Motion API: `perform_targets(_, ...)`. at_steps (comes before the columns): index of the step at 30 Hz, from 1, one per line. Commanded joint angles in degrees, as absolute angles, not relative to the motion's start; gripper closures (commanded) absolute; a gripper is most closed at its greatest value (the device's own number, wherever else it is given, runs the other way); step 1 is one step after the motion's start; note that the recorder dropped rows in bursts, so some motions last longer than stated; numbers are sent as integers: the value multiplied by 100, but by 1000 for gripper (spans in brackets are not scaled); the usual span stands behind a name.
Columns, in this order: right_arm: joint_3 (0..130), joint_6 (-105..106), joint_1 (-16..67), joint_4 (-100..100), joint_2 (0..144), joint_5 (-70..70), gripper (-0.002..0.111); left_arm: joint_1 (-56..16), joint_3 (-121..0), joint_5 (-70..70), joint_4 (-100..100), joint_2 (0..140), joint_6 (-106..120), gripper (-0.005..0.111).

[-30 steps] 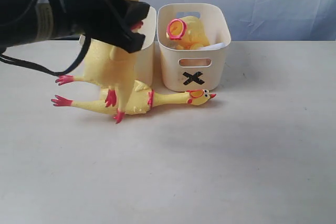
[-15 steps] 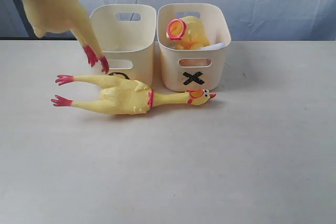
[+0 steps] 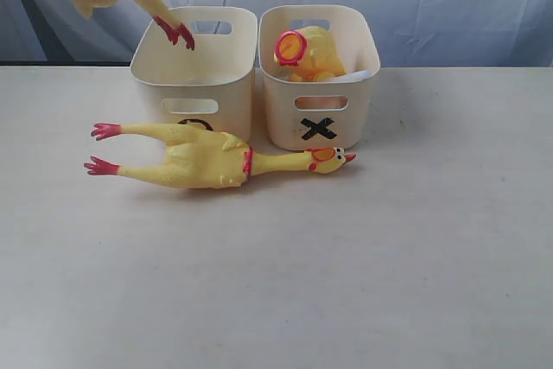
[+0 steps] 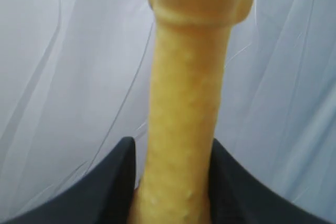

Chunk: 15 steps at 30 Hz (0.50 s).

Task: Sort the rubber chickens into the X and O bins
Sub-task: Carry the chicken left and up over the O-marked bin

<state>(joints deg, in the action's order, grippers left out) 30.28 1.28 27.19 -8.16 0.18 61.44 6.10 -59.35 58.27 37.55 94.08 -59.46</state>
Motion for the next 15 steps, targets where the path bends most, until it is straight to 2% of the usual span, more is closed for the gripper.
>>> perform_targets(1, 3006, 131, 2747, -743, 0, 6127, 108, 616, -6529, 6062, 3924, 9970, -5855, 107)
perform_targets(8, 3006, 144, 2747, -743, 0, 6127, 108, 593, -7447, 6070, 4450, 10879, -6240, 107)
perform_targets(15, 3006, 144, 2747, -743, 0, 6127, 108, 161, -7992, 5947, 4703, 11454, -6255, 107)
